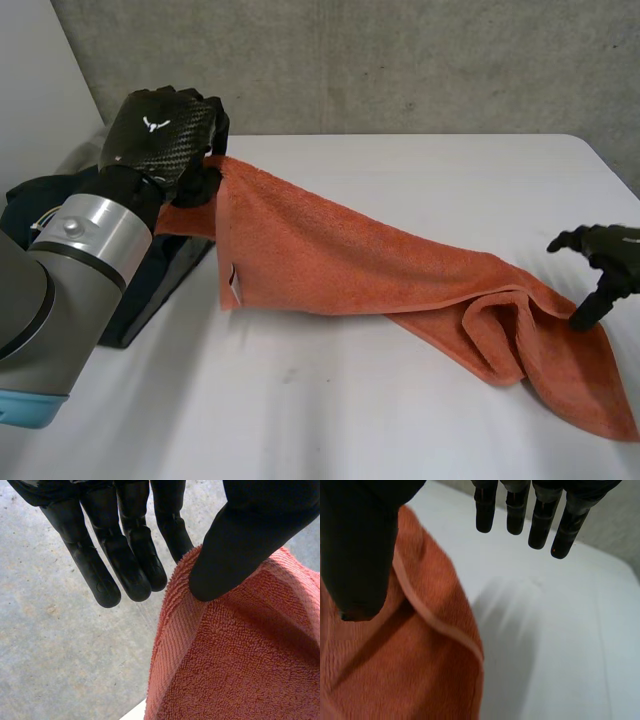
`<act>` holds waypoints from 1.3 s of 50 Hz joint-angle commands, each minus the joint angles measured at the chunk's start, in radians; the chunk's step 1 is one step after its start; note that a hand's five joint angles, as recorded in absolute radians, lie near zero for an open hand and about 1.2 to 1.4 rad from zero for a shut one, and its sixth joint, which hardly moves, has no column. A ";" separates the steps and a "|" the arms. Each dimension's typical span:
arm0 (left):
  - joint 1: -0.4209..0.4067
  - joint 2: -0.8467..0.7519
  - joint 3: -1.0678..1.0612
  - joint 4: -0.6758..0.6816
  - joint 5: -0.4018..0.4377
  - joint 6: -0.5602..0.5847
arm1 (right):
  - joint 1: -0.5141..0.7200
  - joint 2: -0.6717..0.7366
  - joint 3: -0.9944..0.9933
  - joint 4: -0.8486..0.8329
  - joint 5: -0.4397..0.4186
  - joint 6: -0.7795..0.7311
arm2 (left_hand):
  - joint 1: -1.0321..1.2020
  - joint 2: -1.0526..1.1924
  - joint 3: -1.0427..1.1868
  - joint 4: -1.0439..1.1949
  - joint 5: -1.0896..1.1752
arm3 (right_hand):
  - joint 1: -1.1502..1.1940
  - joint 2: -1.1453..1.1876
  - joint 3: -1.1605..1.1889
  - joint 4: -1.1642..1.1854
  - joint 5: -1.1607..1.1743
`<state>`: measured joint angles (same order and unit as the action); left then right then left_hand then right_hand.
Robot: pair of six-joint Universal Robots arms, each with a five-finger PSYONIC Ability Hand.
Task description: Fold the laundry.
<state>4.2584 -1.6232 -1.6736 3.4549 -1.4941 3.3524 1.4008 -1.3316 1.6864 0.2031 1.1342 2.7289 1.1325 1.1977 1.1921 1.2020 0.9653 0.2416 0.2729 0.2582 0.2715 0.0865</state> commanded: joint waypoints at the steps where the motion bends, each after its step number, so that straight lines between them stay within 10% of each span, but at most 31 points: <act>1: 0.000 -0.001 0.002 0.001 0.000 -0.001 | 0.014 0.139 -0.033 -0.022 0.009 -0.058 | 0.264 0.199 0.204 0.194 0.256 | 0.020 -0.012 0.003 -0.010 0.000; 4: 0.001 -0.003 0.006 0.004 0.002 -0.001 | 0.015 0.202 -0.066 -0.036 0.015 -0.054 | 0.264 0.199 0.204 0.194 0.256 | 0.081 0.050 0.064 0.051 0.061; 9: 0.001 -0.024 0.028 0.007 0.002 -0.001 | 0.026 0.256 -0.137 -0.062 0.025 -0.041 | 0.264 0.199 0.204 0.194 0.256 | 1.152 1.120 1.135 1.122 1.132; 27: 0.051 -0.328 0.693 0.013 -0.137 -0.019 | 0.230 -0.061 -0.354 -0.536 0.165 0.055 | 0.264 0.199 0.204 0.194 0.256 | 1.155 1.123 1.138 1.125 1.135; 43: 0.149 -0.273 0.244 -0.003 -0.132 -0.097 | 0.224 -0.196 -0.007 -0.240 0.036 -0.075 | 0.264 0.199 0.204 0.194 0.256 | 1.155 1.123 1.138 1.125 1.135; 53: 0.158 -0.501 0.196 -0.003 -0.129 -0.094 | 0.241 0.000 0.042 -0.082 -0.004 -0.258 | 0.264 0.199 0.204 0.194 0.256 | 1.155 1.123 1.138 1.125 1.135; 59: 0.149 -0.540 0.265 -0.010 -0.129 -0.091 | 0.300 0.061 -0.016 -0.096 0.039 -0.178 | -0.516 -0.581 -0.575 -0.585 -0.523 | 1.155 1.123 1.138 1.125 1.135; 65: 0.147 -0.428 0.210 -0.014 -0.127 -0.085 | 0.319 0.061 -0.005 -0.152 0.088 -0.114 | -0.672 -0.737 -0.732 -0.742 -0.679 | 1.155 1.123 1.138 1.125 1.135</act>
<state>4.4062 -2.1545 -1.4219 3.4459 -1.6230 3.2610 1.7001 -1.2677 1.6792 0.0995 1.1803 2.5533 0.4733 0.4861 0.4918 0.4809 0.3025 0.9928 1.1755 1.1794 1.1870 0.9932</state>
